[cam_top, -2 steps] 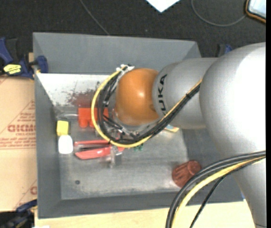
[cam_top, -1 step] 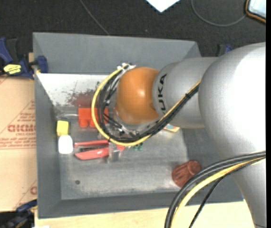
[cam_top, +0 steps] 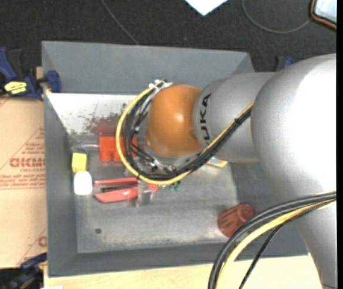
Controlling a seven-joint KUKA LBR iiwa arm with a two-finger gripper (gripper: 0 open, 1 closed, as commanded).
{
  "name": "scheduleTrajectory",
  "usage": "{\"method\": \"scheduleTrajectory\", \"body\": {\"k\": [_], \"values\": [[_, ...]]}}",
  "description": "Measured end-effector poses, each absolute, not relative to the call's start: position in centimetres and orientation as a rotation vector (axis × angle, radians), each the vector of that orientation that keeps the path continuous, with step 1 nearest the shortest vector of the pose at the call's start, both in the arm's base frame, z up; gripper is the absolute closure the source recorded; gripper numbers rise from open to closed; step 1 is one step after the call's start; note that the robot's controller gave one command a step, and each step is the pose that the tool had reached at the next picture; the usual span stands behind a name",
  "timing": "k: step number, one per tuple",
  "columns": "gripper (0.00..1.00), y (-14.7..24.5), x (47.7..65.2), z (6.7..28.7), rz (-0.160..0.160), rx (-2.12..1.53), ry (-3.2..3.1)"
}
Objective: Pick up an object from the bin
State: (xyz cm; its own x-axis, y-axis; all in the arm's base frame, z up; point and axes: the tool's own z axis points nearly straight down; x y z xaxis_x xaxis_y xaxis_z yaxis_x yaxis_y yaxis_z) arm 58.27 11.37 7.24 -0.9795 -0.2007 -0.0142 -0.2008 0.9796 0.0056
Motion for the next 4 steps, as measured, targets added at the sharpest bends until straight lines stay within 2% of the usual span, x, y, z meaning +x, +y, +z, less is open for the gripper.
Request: {"method": "scheduleTrajectory", "body": {"k": [2, 3, 4], "values": [[1.0, 11.3, 58.2, 9.9, 0.01, -0.315, 3.111], [1.0, 11.2, 58.1, 14.9, 0.008, -0.313, 3.119], [1.0, 11.1, 58.1, 17.6, 0.007, -0.311, 3.118]]}}
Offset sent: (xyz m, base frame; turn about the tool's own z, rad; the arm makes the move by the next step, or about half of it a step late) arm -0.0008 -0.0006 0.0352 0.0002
